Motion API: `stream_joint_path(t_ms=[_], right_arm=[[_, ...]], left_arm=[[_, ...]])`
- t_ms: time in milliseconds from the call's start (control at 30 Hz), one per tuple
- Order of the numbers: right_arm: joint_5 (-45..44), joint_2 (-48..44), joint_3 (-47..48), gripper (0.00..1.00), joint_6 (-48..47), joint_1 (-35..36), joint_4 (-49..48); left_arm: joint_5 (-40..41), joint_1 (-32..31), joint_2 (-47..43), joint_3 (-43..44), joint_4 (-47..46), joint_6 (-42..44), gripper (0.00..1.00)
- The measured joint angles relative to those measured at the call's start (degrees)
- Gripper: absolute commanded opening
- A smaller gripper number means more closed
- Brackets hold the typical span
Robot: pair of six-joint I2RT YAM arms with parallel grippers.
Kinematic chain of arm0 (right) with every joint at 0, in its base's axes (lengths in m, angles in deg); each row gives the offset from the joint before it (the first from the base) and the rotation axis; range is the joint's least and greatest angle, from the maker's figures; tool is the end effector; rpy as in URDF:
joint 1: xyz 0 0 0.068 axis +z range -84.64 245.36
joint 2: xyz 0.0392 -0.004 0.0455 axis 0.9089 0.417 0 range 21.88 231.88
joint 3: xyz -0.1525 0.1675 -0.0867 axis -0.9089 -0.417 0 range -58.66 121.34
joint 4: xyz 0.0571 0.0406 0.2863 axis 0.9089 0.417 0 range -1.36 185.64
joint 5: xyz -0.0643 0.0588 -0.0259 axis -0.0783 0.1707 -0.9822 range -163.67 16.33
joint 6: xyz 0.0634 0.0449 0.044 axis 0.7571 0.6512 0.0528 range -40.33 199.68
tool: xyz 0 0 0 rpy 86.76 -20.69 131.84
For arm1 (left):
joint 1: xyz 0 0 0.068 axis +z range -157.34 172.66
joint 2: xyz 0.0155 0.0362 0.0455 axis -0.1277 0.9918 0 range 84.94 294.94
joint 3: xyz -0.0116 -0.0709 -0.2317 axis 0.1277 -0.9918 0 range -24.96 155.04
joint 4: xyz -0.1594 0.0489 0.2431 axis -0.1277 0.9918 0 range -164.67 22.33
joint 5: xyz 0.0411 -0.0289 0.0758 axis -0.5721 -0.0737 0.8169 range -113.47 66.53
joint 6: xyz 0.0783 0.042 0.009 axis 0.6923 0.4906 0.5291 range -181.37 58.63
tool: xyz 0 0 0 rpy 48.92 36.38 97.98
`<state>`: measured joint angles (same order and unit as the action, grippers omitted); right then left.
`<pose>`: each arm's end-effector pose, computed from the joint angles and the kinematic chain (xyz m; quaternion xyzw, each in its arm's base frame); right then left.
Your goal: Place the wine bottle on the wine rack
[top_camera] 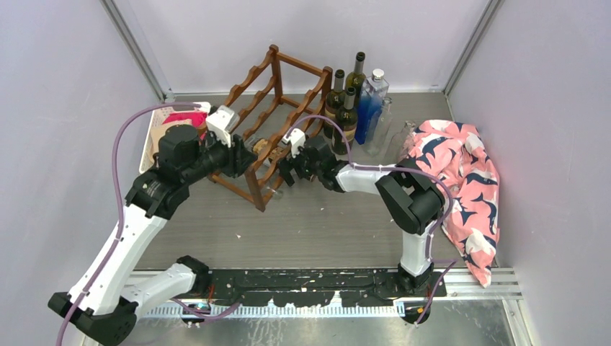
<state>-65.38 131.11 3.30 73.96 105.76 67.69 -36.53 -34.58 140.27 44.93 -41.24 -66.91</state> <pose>0.3486 0.3119 0.1002 -0.3670 0.7646 0.2155 0.4839 0.2472 -0.1475 0.3844 0.2171 0.7813 -0.2519 0.5282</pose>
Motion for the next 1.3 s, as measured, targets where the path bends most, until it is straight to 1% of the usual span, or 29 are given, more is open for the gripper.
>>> stream_joint_path(t_ms=[133, 267, 400, 533, 700, 833, 933, 1000, 1067, 1200, 1300], right_arm=[[-1.20, -2.05, -0.20, 1.00, -0.04, 0.13, 4.37], [-2.03, -6.67, -1.86, 1.00, -0.02, 0.35, 6.93], [-2.73, -15.28, -2.40, 1.00, -0.11, 1.73, 8.68], [-4.92, -21.75, -2.40, 1.00, -0.44, 4.61, 11.15], [-9.53, -23.63, -2.51, 0.99, -0.39, 6.08, 18.56], [-12.24, -23.69, -3.74, 0.93, -0.42, 5.57, 24.61], [-11.91, -23.67, -4.22, 0.87, -0.26, 4.20, 27.96], [-9.70, -23.43, -4.24, 0.85, 0.22, 2.64, 28.87], [-7.87, -22.77, -4.20, 0.82, 0.50, 1.01, 29.18], [-4.87, -20.17, -3.67, 0.69, 0.39, -0.76, 29.97], [-3.06, -16.92, -1.31, 0.67, 0.13, -0.76, 31.06]], left_arm=[[0.02, 0.00, -2.91, -2.05, 1.55, -0.81, 0.40], [0.00, 0.00, -5.25, -2.27, 3.02, -1.66, 0.48], [-0.07, 0.00, -8.55, -3.26, 3.34, -2.58, 0.56], [-0.42, 0.00, -11.78, -5.81, 3.15, -3.85, 0.56], [-1.60, 0.00, -14.10, -8.90, 2.89, -5.81, 0.56], [-2.14, 0.00, -15.39, -10.69, 2.84, -6.54, 0.56], [-2.21, 0.00, -15.89, -11.10, 2.86, -6.91, 0.56], [-2.29, 0.00, -16.26, -11.10, 2.86, -7.37, 0.56], [-2.45, 0.00, -16.70, -11.10, 2.86, -7.61, 0.56], [-2.58, 0.00, -17.53, -11.23, 2.89, -7.61, 0.56], [-2.60, 0.00, -18.12, -11.23, 2.86, -7.61, 0.55]])
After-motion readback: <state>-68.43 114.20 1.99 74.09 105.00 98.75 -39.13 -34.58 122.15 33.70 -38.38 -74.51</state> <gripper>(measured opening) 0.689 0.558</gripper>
